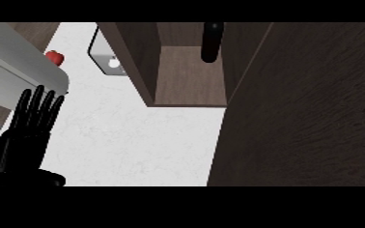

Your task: Pick up the wine, place it into the cabinet and close the cabinet

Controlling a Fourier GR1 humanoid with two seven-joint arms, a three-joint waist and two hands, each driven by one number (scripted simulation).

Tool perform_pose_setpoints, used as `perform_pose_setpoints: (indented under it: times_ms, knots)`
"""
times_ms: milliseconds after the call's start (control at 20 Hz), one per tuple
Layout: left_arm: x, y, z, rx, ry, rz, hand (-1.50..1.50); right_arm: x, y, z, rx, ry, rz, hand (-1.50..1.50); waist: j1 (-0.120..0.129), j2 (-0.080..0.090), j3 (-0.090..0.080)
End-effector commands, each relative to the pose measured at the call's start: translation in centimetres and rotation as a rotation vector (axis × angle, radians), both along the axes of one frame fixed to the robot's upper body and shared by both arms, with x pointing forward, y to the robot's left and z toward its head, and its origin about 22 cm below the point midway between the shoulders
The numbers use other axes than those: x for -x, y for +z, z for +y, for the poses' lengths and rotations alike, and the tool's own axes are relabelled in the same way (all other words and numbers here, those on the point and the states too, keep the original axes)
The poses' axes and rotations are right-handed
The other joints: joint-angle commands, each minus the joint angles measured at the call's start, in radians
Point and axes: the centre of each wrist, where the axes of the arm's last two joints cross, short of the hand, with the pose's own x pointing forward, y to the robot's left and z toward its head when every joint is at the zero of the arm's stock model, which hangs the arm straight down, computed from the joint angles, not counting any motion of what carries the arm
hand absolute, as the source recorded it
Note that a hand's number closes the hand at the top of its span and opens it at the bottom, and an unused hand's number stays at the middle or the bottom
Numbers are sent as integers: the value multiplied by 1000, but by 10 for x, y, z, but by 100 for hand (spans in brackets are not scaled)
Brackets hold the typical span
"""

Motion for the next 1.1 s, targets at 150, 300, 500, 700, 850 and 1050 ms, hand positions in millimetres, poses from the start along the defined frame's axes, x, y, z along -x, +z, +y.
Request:
perform_pose_setpoints:
  times_ms: [150,300,500,700,850,1050]
  knots:
    - [4,-1,8,3,-21,-3,-150,18,44,16,-183,90,-16,150,16,5,-3]
    - [4,5,20,-5,-22,-15,-150,8,28,25,-207,106,0,150,23,5,-2]
    - [-3,13,29,2,-35,-25,-150,-1,32,28,-215,125,-22,150,42,13,-5]
    - [-6,19,37,-18,-37,-26,-150,-16,28,37,-199,124,-24,150,57,15,-5]
    - [-9,18,33,-2,-55,-12,-150,-30,27,48,-178,116,-38,150,69,16,-6]
    - [-9,25,39,-12,-47,-17,-150,-53,38,69,-155,115,-57,150,70,9,-5]
